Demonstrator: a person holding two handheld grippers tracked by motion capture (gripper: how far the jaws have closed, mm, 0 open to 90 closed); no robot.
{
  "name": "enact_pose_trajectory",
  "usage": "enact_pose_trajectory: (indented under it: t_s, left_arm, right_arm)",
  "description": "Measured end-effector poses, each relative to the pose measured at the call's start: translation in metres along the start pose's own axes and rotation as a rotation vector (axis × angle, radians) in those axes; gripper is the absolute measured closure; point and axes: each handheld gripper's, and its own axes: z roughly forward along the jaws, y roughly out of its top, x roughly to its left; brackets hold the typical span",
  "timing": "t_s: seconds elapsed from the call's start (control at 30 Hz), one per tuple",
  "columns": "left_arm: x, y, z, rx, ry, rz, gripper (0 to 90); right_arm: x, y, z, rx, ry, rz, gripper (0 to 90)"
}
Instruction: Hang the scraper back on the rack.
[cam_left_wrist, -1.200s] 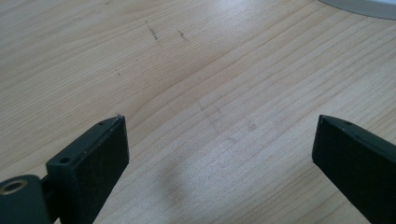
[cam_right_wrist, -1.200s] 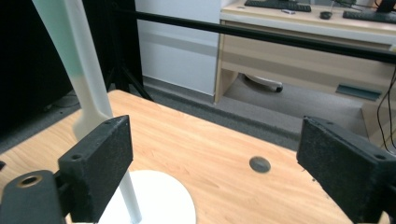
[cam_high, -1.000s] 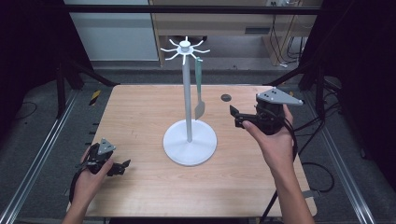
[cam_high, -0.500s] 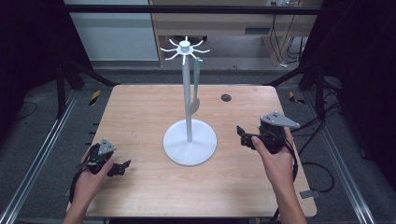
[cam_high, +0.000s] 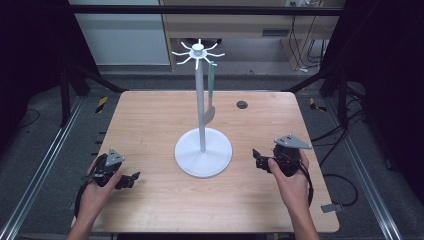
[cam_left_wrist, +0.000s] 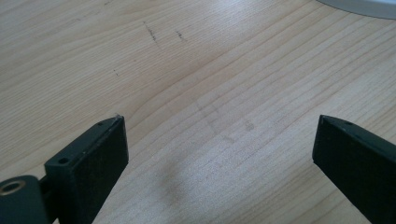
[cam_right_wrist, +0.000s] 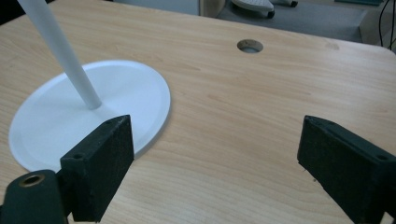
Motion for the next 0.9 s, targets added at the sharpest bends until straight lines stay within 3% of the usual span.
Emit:
enact_pose_trajectory:
  t_s: [0.4,0.9]
  left_arm:
    - [0.000,0.000,0.000,0.002,-0.001,0.003,3.2]
    - [-0.001,0.000,0.001,0.003,0.000,0.002,3.2]
  right_arm:
    - [0.002,-0.030,0.018,0.067,0.009,-0.004,10.3]
    - [-0.016,-0.046,0.034,0.101,-0.027,0.061,10.3]
